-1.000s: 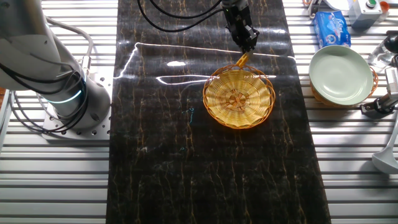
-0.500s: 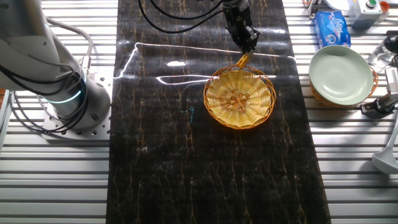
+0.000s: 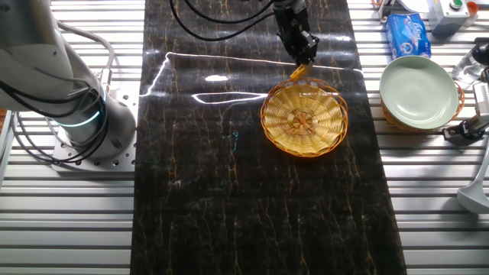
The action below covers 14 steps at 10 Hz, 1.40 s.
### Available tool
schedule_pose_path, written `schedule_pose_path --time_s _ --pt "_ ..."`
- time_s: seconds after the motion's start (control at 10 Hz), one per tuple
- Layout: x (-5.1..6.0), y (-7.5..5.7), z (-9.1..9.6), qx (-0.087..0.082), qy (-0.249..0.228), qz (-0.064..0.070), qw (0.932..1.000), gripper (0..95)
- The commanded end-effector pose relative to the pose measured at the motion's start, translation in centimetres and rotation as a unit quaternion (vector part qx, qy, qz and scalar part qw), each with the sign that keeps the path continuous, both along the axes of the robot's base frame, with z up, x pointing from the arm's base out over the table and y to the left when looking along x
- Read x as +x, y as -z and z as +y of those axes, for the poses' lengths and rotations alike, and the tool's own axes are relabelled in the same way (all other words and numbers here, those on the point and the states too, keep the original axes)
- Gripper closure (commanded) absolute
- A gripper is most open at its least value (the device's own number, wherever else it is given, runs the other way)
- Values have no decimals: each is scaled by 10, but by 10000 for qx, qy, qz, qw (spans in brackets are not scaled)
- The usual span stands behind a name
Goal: Use a clamp
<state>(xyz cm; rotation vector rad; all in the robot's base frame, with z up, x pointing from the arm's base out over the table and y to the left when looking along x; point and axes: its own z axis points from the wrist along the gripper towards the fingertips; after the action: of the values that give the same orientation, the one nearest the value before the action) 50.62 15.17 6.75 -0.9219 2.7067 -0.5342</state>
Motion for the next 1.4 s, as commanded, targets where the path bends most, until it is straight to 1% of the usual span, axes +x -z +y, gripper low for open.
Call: schedule_pose_path --time_s 0.1,0.3,0.4,0.5,0.6,0.7,0.8,0.9,1.0,1.1,1.2,1.3,1.4 --pt "-1 -2 0 -20 -33 66 10000 380" --pt "-1 -3 -1 -24 -46 80 10000 380" --pt "-1 -4 0 -10 -54 113 9999 380" --pt "-1 -7 2 37 -24 162 9999 380" --pt "-1 -11 6 139 86 235 9996 380" --pt "0 -16 15 235 237 323 9989 380" --pt "1 -19 26 305 405 390 9980 570" --pt "3 -21 41 496 601 475 9958 760" --pt "7 -23 50 722 712 530 9934 950" --pt "11 -26 58 989 790 656 9898 950" --pt "15 -29 65 1130 900 805 9862 950" --pt "25 -31 79 1244 1098 1115 9798 950" --pt "29 -31 88 1300 1215 1301 9754 950"
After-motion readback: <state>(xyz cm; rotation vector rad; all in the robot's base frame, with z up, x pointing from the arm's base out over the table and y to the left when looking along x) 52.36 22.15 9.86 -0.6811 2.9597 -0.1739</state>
